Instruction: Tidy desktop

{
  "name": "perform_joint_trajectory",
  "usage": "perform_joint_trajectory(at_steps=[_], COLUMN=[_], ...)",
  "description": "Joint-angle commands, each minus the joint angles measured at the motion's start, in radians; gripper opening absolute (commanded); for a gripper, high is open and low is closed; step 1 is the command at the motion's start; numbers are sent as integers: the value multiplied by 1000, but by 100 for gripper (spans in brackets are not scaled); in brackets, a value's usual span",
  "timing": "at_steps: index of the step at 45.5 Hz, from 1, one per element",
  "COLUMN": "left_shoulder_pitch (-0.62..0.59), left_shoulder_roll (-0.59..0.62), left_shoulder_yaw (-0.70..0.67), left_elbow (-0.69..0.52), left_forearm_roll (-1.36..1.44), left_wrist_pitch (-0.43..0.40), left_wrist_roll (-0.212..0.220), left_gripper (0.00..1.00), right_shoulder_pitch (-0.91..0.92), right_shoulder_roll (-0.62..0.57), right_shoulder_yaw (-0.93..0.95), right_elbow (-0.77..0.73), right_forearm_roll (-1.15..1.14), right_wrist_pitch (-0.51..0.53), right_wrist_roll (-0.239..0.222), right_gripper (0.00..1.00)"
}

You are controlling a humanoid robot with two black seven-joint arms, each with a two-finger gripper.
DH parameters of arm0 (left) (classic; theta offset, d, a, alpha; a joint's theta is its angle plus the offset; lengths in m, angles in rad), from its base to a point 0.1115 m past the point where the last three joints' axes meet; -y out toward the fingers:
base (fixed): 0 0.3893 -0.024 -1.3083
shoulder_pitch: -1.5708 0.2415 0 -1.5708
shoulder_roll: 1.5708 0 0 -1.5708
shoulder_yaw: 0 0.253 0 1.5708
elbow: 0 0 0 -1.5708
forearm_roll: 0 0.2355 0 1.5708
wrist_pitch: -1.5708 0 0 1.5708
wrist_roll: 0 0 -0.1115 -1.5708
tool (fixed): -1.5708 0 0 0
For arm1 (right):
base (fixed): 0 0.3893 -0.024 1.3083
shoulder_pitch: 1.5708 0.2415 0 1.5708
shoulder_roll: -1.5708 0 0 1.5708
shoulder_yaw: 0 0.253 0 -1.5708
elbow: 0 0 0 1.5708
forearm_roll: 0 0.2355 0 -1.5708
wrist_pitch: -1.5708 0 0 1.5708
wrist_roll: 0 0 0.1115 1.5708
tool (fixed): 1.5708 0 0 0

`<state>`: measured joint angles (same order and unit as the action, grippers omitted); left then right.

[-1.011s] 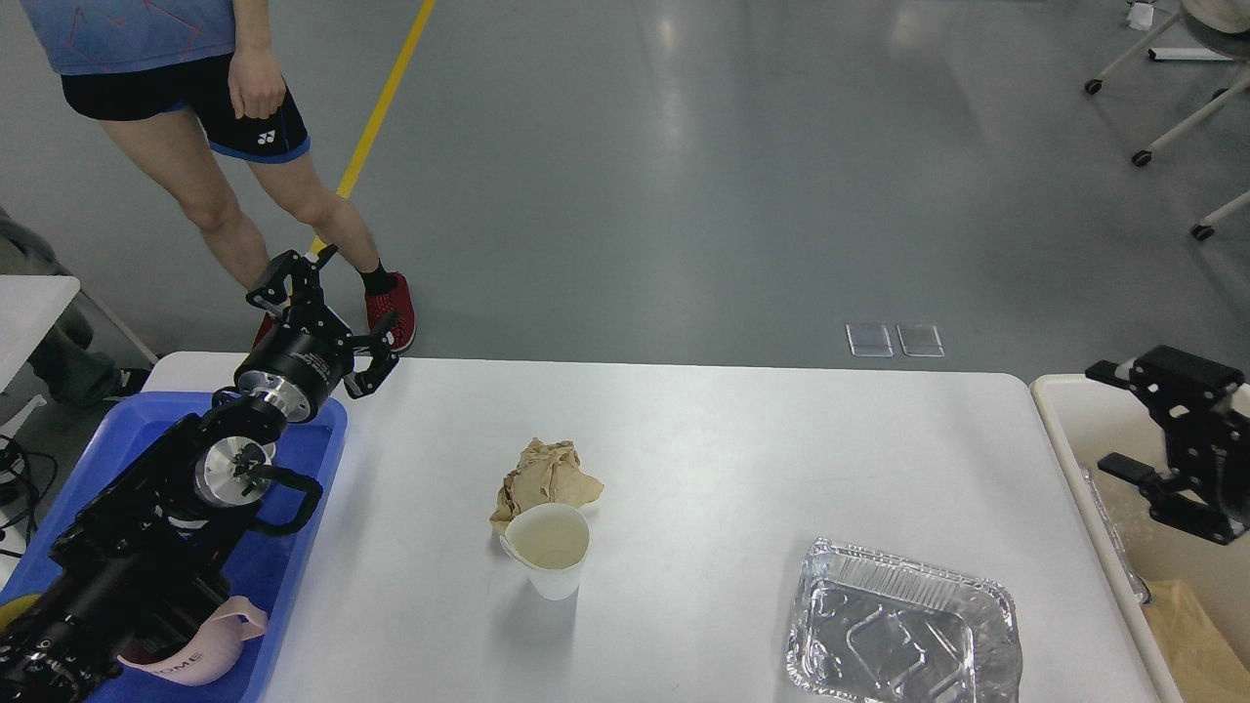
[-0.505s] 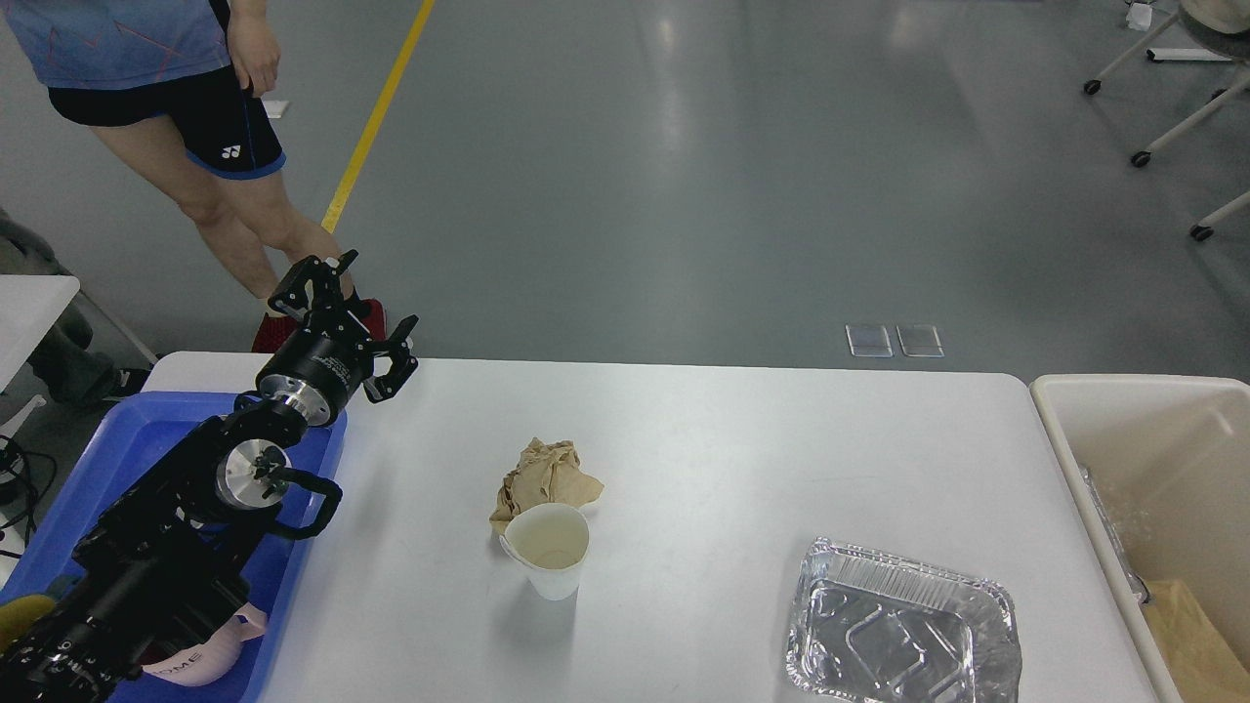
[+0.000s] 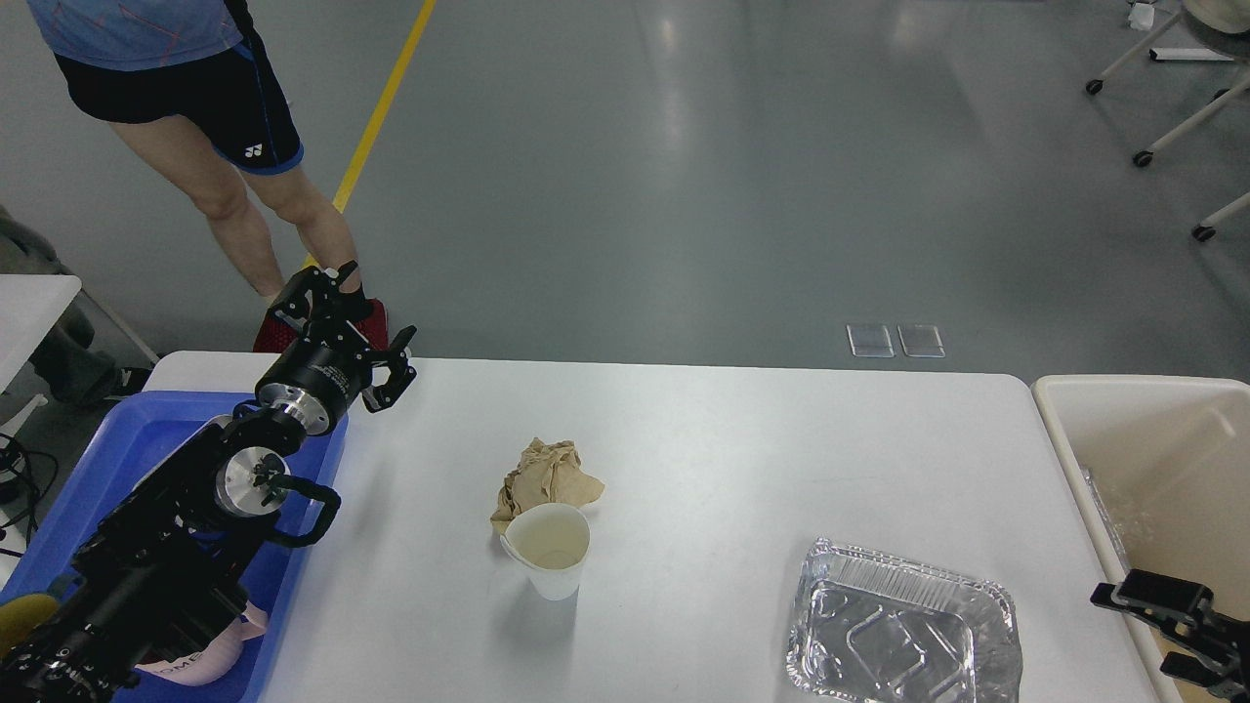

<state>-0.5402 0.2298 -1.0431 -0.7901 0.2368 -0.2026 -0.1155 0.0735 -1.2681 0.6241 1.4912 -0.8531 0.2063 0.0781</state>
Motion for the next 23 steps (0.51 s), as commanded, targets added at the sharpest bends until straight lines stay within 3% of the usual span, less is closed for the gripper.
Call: perform_joint_trajectory(at_steps=[1,23], left_shoulder_pitch=[5,16], left_shoulder_roll=[0,5], left_shoulder_yaw=[0,2], left_elbow=[0,0], left_forearm_roll=[-1,1], left_wrist_pitch=[2,12], left_wrist_roll=[0,5], left_gripper=[97,97], right_shoulder_pitch=[-4,0], right_shoulder_roll=[93,294], right_shoulder_yaw=[-1,-4], right_elbow=[-80,-152], right_forearm_roll=[-53,-142], right_wrist_pitch=[-4,-8], right_wrist_roll=[2,-1], right_gripper=[100,98])
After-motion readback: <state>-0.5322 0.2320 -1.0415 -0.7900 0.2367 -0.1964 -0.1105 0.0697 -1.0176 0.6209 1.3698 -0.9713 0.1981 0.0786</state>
